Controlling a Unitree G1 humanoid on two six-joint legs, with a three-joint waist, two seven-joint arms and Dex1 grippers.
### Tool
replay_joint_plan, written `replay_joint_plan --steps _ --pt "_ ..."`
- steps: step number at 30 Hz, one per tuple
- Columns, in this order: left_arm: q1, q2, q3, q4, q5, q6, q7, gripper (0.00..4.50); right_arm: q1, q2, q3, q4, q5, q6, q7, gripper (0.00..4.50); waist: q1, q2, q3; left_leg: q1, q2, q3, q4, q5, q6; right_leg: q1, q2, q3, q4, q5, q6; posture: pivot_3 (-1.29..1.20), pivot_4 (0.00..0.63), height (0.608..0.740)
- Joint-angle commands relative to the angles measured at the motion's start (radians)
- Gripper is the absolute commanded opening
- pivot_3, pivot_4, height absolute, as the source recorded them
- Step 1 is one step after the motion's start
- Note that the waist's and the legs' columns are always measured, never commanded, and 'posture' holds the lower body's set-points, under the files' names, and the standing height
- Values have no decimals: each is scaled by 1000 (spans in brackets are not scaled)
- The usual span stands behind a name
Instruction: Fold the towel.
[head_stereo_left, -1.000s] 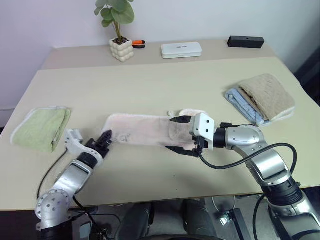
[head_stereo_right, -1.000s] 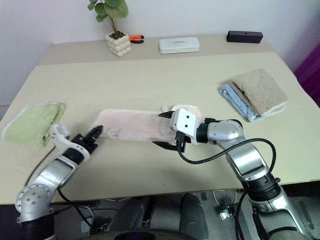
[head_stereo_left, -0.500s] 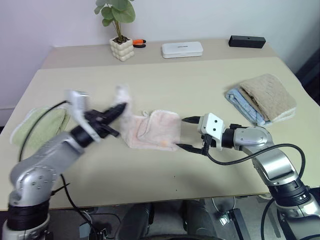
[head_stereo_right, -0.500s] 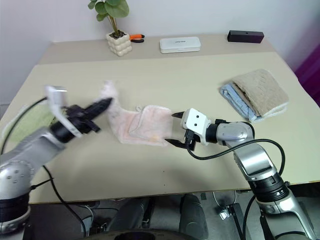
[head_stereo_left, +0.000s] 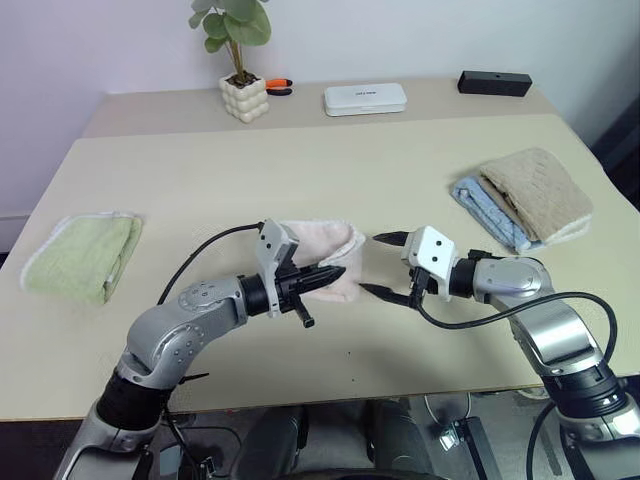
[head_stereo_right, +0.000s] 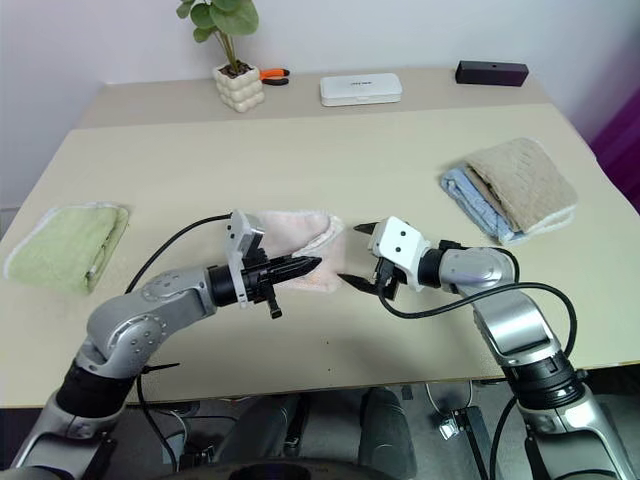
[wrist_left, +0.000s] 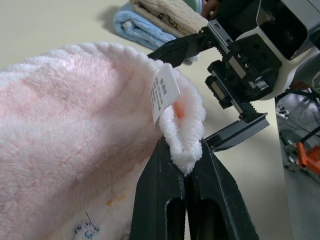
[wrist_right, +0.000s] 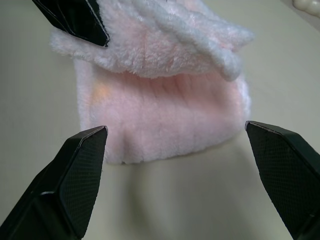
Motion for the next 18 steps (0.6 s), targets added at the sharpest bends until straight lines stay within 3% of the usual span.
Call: replay_joint_plan --steps 1,5,8,11,12,15,18 --pt "-14 -25 57 -21 -32 4 -11 905 2 -18 -32 -26 -8 -8 -7 4500 0 0 0 0 0 0 0 0 0 0 0 0 0 0 0 0 150 740" --pt "7 4 141 -80 -120 60 -23 2814 -7 -37 -50 -4 -13 -15 -1 4500 -2 0 0 0 0 0 0 0 0 0 0 0 0 0 0 0 150 740" --pt "23 45 196 -115 -173 92 -39 2814 -15 -46 -62 5 -8 -17 3 4500 -2 0 0 0 0 0 0 0 0 0 0 0 0 0 0 0 150 740" --pt "13 61 340 -92 -233 81 17 2814 -43 -53 -119 27 26 4 -1 4500 -1 0 0 0 0 0 0 0 0 0 0 0 0 0 0 0 150 740" --pt "4 64 373 -77 -227 70 37 2846 -57 -52 -136 37 35 10 -4 4261 0 0 0 0 0 0 0 0 0 0 0 0 0 0 0 0 150 740" --pt "-2 106 385 -57 -123 27 38 2039 -106 -22 -163 26 94 64 -7 3218 -1 0 0 0 0 0 0 0 0 0 0 0 1 0 0 0 150 740" --pt "-16 111 339 -9 -31 -1 45 436 -158 53 -142 -27 165 139 -30 1615 -3 0 0 0 0 0 0 1 -1 0 0 0 0 0 0 0 150 740"
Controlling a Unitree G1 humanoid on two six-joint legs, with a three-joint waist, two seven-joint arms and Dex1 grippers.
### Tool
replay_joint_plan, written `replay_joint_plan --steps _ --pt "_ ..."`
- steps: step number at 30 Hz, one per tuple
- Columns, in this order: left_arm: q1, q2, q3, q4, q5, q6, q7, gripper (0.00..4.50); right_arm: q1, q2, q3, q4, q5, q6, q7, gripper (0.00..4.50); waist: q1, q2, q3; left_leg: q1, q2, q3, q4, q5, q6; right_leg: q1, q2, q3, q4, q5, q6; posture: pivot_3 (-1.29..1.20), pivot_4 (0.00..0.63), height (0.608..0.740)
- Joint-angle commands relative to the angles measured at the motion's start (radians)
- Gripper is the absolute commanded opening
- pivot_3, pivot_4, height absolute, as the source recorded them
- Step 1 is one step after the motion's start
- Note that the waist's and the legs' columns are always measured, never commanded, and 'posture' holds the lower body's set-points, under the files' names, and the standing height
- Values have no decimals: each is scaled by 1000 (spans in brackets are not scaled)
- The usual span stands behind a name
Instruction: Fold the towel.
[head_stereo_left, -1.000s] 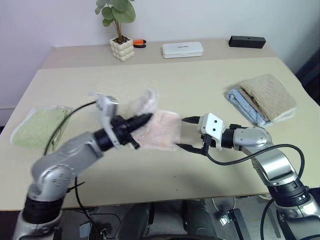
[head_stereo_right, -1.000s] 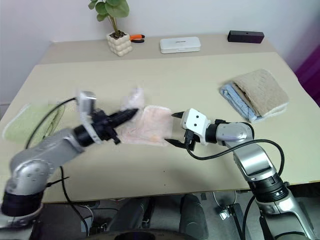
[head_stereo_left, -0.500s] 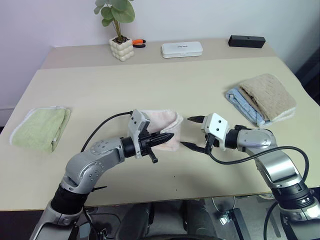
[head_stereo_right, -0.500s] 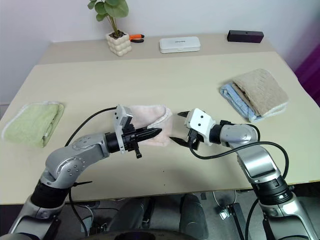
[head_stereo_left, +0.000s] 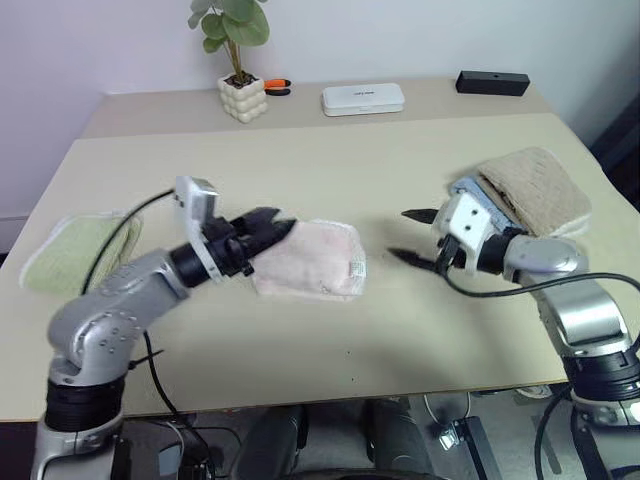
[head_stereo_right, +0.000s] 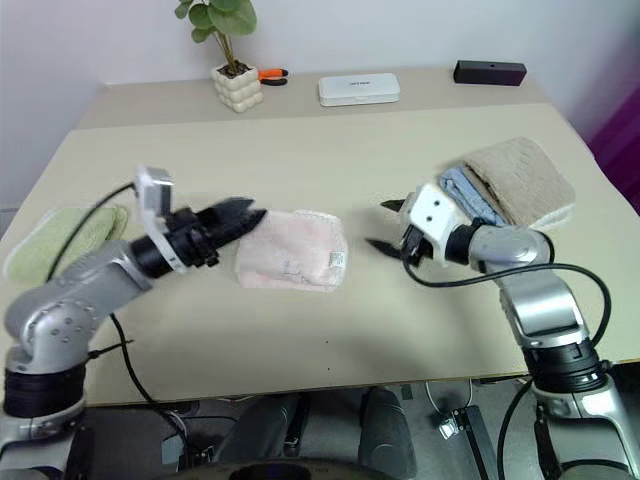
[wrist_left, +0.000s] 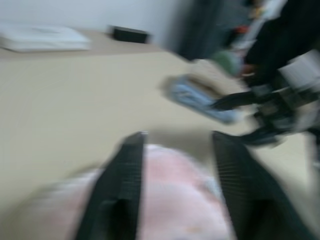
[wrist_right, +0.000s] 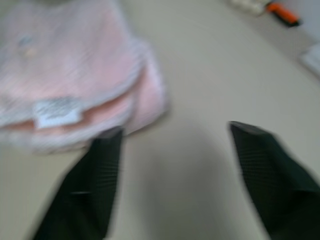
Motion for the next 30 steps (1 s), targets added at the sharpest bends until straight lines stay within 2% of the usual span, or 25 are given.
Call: replay_joint_plan --steps 1,3,4,9,12,15,22,26,29,30 --pt "-25 -7 -46 32 92 -40 -2 0 -54 76 17 -86 84 71 -27 1059 1 0 0 0 0 0 0 0 0 0 0 0 0 0 0 0 150 740" --pt "-29 -22 -92 51 133 -60 -29 0 -72 126 56 -83 76 99 -58 122 2 0 0 0 0 0 0 1 -1 0 0 0 0 0 0 0 150 740" --pt "-30 -39 -113 72 154 -70 -32 0 -77 153 91 -70 51 94 -77 25 3 0 0 0 0 0 0 1 -3 0 0 0 0 0 0 0 150 740" --pt "-12 -75 -210 161 294 -155 -68 0 -85 253 236 37 -72 73 -152 25 -1 0 0 0 -1 0 0 2 -4 -1 0 0 0 0 0 0 150 740" --pt "-7 -111 -213 201 316 -174 -78 0 -73 274 274 95 -116 60 -172 25 -4 0 0 -1 0 0 0 2 -4 -2 0 0 1 0 0 0 150 740" --pt "18 -134 -265 304 411 -239 -88 0 -27 284 311 226 -181 19 -204 25 -5 0 -1 -1 0 0 0 2 -4 -1 0 0 1 0 0 0 150 740" --pt "64 -164 -234 338 433 -292 -128 0 -1 291 257 201 -153 -14 -200 25 -22 0 -2 1 -1 -1 0 2 -3 0 0 -1 1 0 0 0 150 740" --pt "89 -162 -135 246 349 -268 -128 0 7 245 207 108 -103 -21 -137 25 -23 0 -1 0 0 -1 0 2 -3 -1 0 -1 2 0 0 0 150 740" --pt "68 -139 4 185 234 -207 -101 0 -8 187 153 16 -42 16 -81 809 -23 -1 -1 -1 0 -1 0 1 -2 -1 0 -1 1 0 0 0 150 740" --pt "68 -131 43 173 202 -185 -89 250 -11 169 136 -10 -22 35 -66 1345 -23 0 -1 -1 0 -1 0 1 -1 -1 0 -1 1 0 0 0 150 740"
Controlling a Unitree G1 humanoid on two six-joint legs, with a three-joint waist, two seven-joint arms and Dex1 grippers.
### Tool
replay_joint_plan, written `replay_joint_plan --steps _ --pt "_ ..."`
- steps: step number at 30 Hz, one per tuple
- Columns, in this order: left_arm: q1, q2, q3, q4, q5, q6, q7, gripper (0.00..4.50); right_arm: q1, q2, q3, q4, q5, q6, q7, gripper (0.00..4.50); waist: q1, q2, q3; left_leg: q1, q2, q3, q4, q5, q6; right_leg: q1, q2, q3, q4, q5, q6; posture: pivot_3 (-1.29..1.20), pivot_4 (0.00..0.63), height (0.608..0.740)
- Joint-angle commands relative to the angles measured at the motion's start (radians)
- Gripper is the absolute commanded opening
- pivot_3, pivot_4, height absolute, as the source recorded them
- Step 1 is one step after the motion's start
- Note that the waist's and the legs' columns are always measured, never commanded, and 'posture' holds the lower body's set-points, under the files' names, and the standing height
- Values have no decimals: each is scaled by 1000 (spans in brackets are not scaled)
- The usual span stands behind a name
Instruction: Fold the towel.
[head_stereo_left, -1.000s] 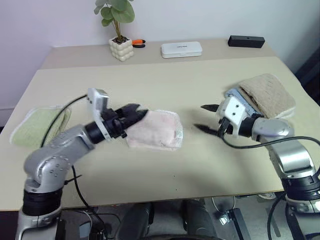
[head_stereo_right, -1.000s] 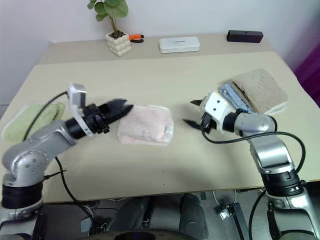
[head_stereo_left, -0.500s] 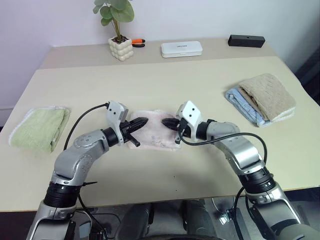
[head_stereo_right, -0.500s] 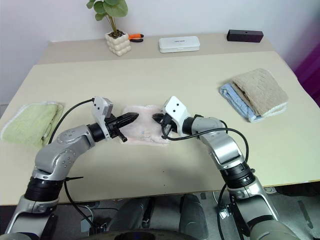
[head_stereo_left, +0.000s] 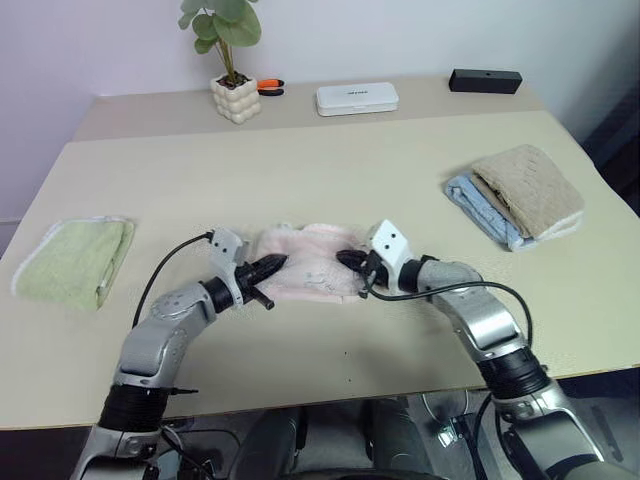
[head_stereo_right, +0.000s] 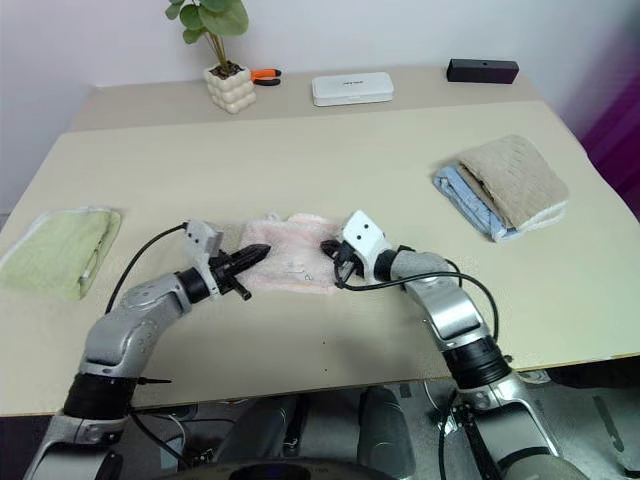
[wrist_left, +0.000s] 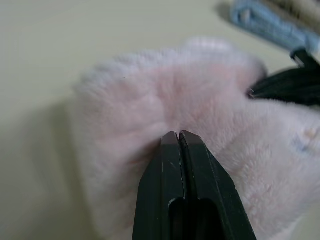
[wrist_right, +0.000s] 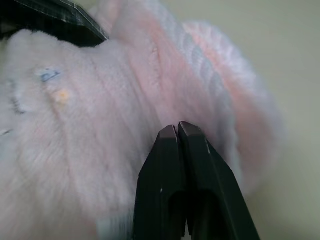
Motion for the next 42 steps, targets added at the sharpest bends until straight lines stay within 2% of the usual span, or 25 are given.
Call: replay_joint_plan --steps 1,3,6,7,9,14,19,22,26,29,34,35,36,37,40,42 --pt "-25 33 157 -87 -125 60 34 533 -25 -49 -78 -129 81 44 54 1732 0 0 0 0 0 0 0 -1 2 0 0 0 0 0 0 0 150 740" --pt "-20 40 188 -101 -158 92 46 1311 -22 -71 -87 -153 95 64 67 2786 -1 0 0 1 0 0 0 -1 2 0 0 0 0 0 0 0 150 740" --pt "12 46 234 -106 -220 178 87 2896 -22 -109 -87 -190 103 63 106 4313 0 0 0 1 0 0 0 -1 2 1 0 0 0 0 0 0 150 740" --pt "35 48 239 -108 -248 223 99 3387 -24 -115 -87 -202 103 59 112 4500 -2 0 0 0 0 0 0 -1 2 1 0 0 0 0 0 0 150 740" --pt "69 46 236 -115 -293 300 124 4417 -29 -120 -84 -223 117 68 123 4500 -4 0 0 1 0 0 0 -1 2 0 0 0 0 0 0 0 150 740" --pt "82 -7 255 -105 -403 421 210 4491 -12 -130 -69 -263 135 64 156 4500 4 0 0 1 0 -1 0 -1 2 1 0 -1 0 0 0 0 150 740" --pt "55 -115 251 -53 -520 550 364 4491 26 -142 -42 -288 116 48 165 4500 2 0 0 1 0 -1 1 -1 2 1 0 -1 0 0 0 0 150 740" --pt "40 -148 229 -61 -548 594 409 4491 34 -146 -35 -294 107 41 163 4500 3 0 0 1 0 -1 1 -1 1 2 -1 -1 0 0 0 0 150 740" --pt "15 -190 170 -29 -516 626 458 4491 35 -144 -34 -304 107 45 152 4500 7 0 -1 1 -1 0 1 0 0 2 -1 -1 0 0 0 0 150 740" --pt "-2 -220 167 0 -503 615 476 3735 45 -147 -37 -321 106 51 140 4500 11 0 -1 2 -1 0 2 0 0 3 -2 -1 0 0 0 0 150 740" --pt "-14 -238 171 8 -505 612 486 1221 55 -152 -37 -334 105 54 130 4500 26 -1 -1 1 -1 0 2 0 1 3 -2 -1 0 0 0 0 150 740" --pt "-17 -239 171 5 -508 610 483 828 56 -152 -37 -335 104 55 128 4500 27 -1 -1 1 -1 0 2 0 0 3 -2 -1 0 0 0 0 150 740" --pt "-17 -242 172 -3 -513 608 482 210 58 -154 -39 -337 104 55 125 4500 28 0 -1 1 -1 0 2 0 0 3 -2 -1 0 0 0 0 150 740" --pt "-16 -245 175 -12 -522 605 481 25 59 -155 -39 -337 103 55 123 4500 28 0 -1 1 -1 0 2 0 0 3 -2 -1 0 0 0 0 150 740" --pt "-16 -265 214 -36 -558 571 492 25 60 -157 -39 -328 96 48 120 4500 27 -1 -1 1 -1 0 2 -1 1 3 -2 -1 0 0 0 0 150 740" --pt "-63 -303 320 -38 -610 456 537 25 55 -158 -40 -313 86 40 116 4500 27 -2 0 1 -1 0 2 -1 1 3 -2 -1 0 0 0 0 150 740"
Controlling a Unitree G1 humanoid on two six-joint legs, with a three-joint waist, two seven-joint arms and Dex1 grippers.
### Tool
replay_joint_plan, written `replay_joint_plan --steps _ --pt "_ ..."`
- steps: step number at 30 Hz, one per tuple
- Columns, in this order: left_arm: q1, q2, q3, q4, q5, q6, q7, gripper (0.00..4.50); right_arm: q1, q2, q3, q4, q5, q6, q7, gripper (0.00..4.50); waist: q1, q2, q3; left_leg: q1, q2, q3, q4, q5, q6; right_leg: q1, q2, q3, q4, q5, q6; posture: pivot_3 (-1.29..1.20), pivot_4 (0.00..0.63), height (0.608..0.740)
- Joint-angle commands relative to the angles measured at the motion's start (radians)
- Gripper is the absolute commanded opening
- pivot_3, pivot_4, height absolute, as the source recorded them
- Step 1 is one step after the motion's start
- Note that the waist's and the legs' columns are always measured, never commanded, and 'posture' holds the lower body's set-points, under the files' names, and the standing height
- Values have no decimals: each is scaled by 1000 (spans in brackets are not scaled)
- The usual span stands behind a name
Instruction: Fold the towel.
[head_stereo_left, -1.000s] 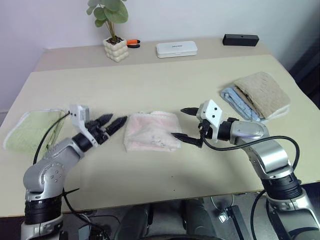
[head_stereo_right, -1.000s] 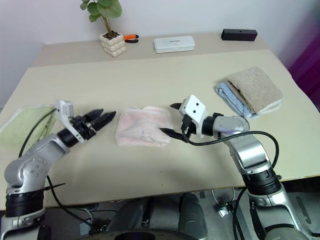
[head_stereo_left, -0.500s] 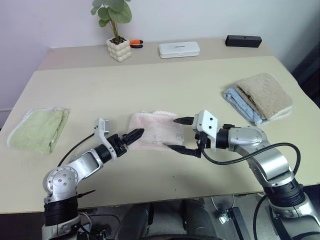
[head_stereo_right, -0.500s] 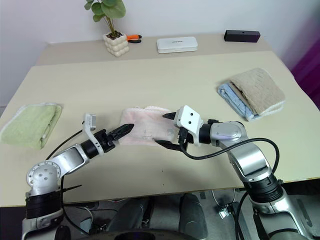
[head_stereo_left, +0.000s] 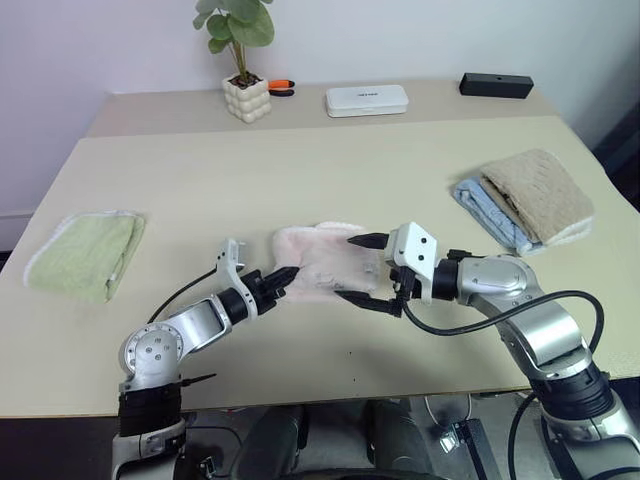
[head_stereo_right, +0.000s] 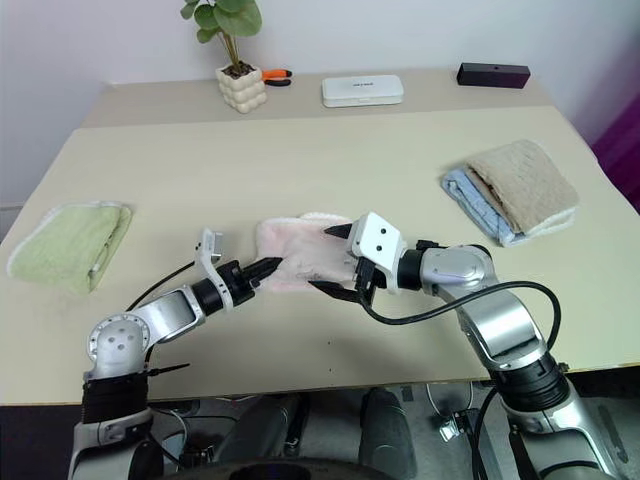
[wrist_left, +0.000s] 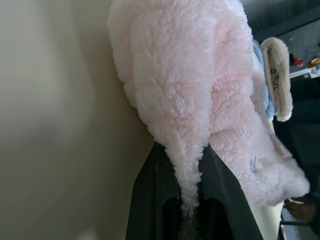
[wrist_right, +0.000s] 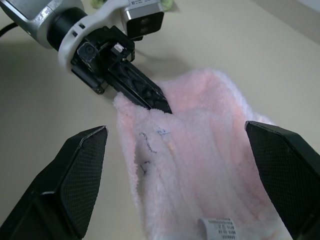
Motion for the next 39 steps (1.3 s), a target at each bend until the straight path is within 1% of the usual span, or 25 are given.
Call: replay_joint_plan --steps 1,3,5,7,10,12,14,16,18,19,21,23,24,28,30,31,34,35,36,37,38,39 --pt "-63 -44 147 -37 -92 -160 58 25 -10 -8 -17 -15 -13 -23 -9 4500 0 -2 1 0 0 0 0 1 -1 0 0 0 0 0 0 0 150 740" --pt "-97 -38 194 -42 -110 -217 79 25 -9 -10 -19 -12 -17 -27 -10 4500 -1 -2 1 -1 1 0 0 2 -3 -1 1 0 0 0 0 0 150 740" --pt "-182 49 280 -31 -24 -356 104 25 -9 -15 -23 -4 -20 -34 -10 4500 -2 -4 2 -1 1 0 0 2 -4 -1 1 0 0 0 0 0 150 740" --pt "-232 109 349 -6 15 -455 137 25 -9 -16 -25 2 -22 -40 -8 4500 -3 -8 5 -1 2 0 0 3 -6 -2 2 0 0 0 -1 0 150 740" --pt "-249 190 464 60 73 -588 182 25 -10 -15 -22 12 -26 -50 -4 4500 -6 -7 4 -1 3 1 -1 4 -8 -2 3 1 -1 1 -2 0 150 740" --pt "-243 218 505 89 87 -635 194 25 -11 -15 -20 18 -27 -57 -2 4500 -7 -7 4 0 3 1 -2 4 -8 -3 3 1 -2 1 -2 0 150 740" --pt "-214 223 564 117 69 -663 228 25 -13 -13 -15 27 -29 -66 0 4500 0 -8 4 -1 3 1 -2 4 -8 -3 3 1 -2 1 -2 0 150 740" --pt "-126 202 629 142 60 -675 267 25 -18 -8 -6 37 -31 -75 6 4500 0 -8 4 -1 3 1 -1 4 -8 -2 3 1 -2 1 -2 0 150 740" --pt "-42 177 622 138 58 -654 277 25 -22 -6 -4 45 -32 -83 10 4500 -2 -9 4 0 3 1 -1 3 -7 -1 3 1 -2 1 -1 0 150 740" --pt "-21 171 613 133 56 -650 277 25 -23 -6 -4 48 -33 -85 12 4500 -1 -10 4 0 3 1 -1 3 -7 -1 3 1 -2 1 -1 0 150 740" --pt "21 127 636 110 14 -664 309 25 -23 -10 -7 58 -35 -95 21 4500 5 -14 5 -1 3 0 -1 3 -7 -1 3 0 -1 1 -2 0 150 740" --pt "50 75 675 75 -51 -693 339 703 -23 -16 -10 67 -36 -104 30 4500 4 -15 4 -1 3 -2 0 3 -7 0 3 -2 -2 1 -2 0 150 740" --pt "61 63 676 59 -64 -702 345 1052 -22 -18 -12 70 -36 -108 34 4500 2 -16 3 -1 3 -2 0 1 -3 0 3 -1 -2 1 -2 0 150 740" --pt "118 37 659 -11 -78 -724 356 3000 -27 -23 -10 88 -42 -120 52 4500 -1 -16 3 0 3 -2 0 1 -3 0 3 -1 -1 1 -2 0 150 740" --pt "134 34 653 -47 -77 -747 357 4080 -30 -28 -14 103 -43 -132 65 4500 -1 -16 3 0 3 -1 0 1 -4 0 3 -1 -1 1 -2 0 150 740" --pt "139 44 654 -60 -76 -757 354 4481 -32 -29 -15 108 -44 -134 68 4500 0 -16 3 0 3 -1 0 1 -4 0 3 -1 -1 1 -2 0 150 740" --pt "162 160 663 -131 -19 -790 294 4481 -52 -36 -38 147 -44 -136 69 4500 0 -18 4 0 3 -1 0 1 -4 0 4 -1 -1 1 -2 0 150 740" --pt "171 186 657 -142 -2 -794 279 4481 -56 -37 -44 157 -44 -139 69 4500 -1 -18 4 0 4 -1 0 1 -4 0 4 -1 -2 1 -2 0 150 740" --pt "178 193 645 -156 9 -799 277 4481 -56 -42 -52 169 -41 -147 74 4500 -1 -18 3 0 4 -1 0 1 -4 0 4 -1 -2 1 -2 0 150 740" --pt "216 265 594 -177 81 -781 214 4481 -68 -42 -70 201 -45 -153 64 4500 0 -17 3 0 4 0 0 1 -4 0 4 0 -2 1 -3 0 150 740" --pt "244 316 557 -192 132 -768 168 4481 -77 -42 -82 224 -47 -157 56 4500 0 -17 3 0 3 0 0 1 -4 0 4 0 -2 1 -3 0 150 740" --pt "272 378 493 -222 192 -750 108 4481 -89 -41 -106 257 -42 -158 43 4500 1 -17 3 0 3 0 0 1 -3 0 4 0 -2 1 -3 0 150 740"
